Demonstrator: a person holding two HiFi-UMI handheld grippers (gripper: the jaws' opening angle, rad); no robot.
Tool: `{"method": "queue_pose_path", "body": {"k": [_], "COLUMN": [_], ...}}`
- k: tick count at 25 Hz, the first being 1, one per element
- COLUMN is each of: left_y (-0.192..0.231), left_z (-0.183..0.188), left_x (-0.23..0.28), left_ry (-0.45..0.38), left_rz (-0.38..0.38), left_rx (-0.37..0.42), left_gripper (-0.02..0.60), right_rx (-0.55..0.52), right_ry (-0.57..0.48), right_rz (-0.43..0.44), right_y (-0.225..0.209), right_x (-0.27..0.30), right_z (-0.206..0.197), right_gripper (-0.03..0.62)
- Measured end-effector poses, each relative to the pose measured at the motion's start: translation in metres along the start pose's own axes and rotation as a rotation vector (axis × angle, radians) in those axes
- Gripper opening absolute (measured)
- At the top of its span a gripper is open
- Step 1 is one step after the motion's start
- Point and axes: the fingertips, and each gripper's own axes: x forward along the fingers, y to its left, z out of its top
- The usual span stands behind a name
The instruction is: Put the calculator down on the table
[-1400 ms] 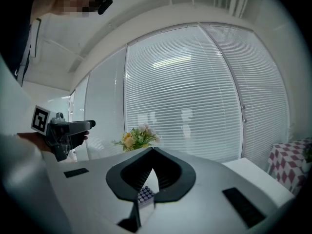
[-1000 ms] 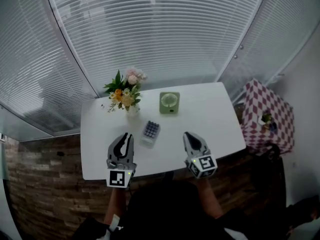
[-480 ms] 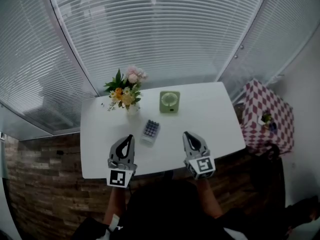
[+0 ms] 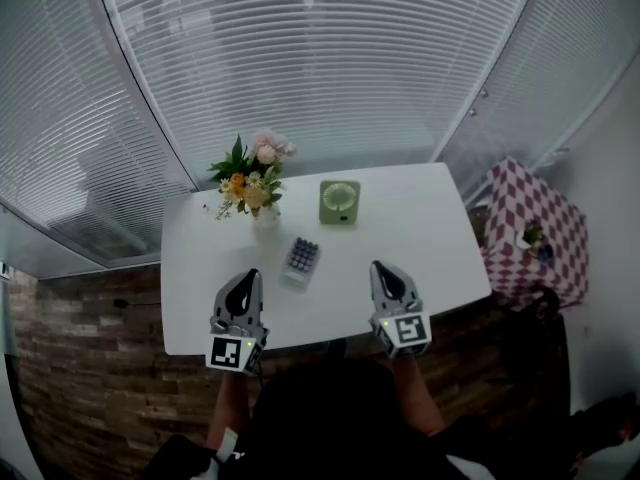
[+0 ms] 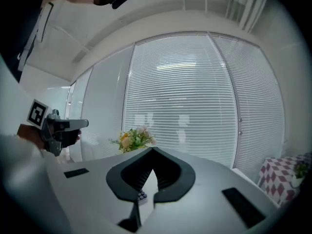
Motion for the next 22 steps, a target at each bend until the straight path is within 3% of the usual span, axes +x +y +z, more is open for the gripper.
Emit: {"method": "queue_pose_path", "body": {"k": [3, 6, 12, 22], "left_y": [-0.008, -0.005, 0.008, 0.015], "left_z": [-0.002, -0.002, -0.01, -0.007], "left_x": [0.003, 0.004, -0.001, 0.002], "left_ry": [-0.004, -0.012, 0.02, 0.004], "left_rz": [-0.019, -0.035, -0.024, -0.007], "left_rx": [0.029, -0.025, -0.054, -0.076], "left_gripper": [0.007, 0.007, 0.008, 0.007], "right_rx": [0.001, -0.01, -0.048, -0.039], "right_ry": [-0.019, -0.006, -0.041, -0.035], "right_rz": [0.0, 0.015, 0.079, 0.063], "right_y": [-0.003, 0.0, 0.015, 0.009], "right_x": [0.0, 0.001, 0.002, 0.0], "right_z": [0.004, 0.0, 0.009, 0.009], "right_gripper": [0.005, 0.005, 0.003, 0.003]}}
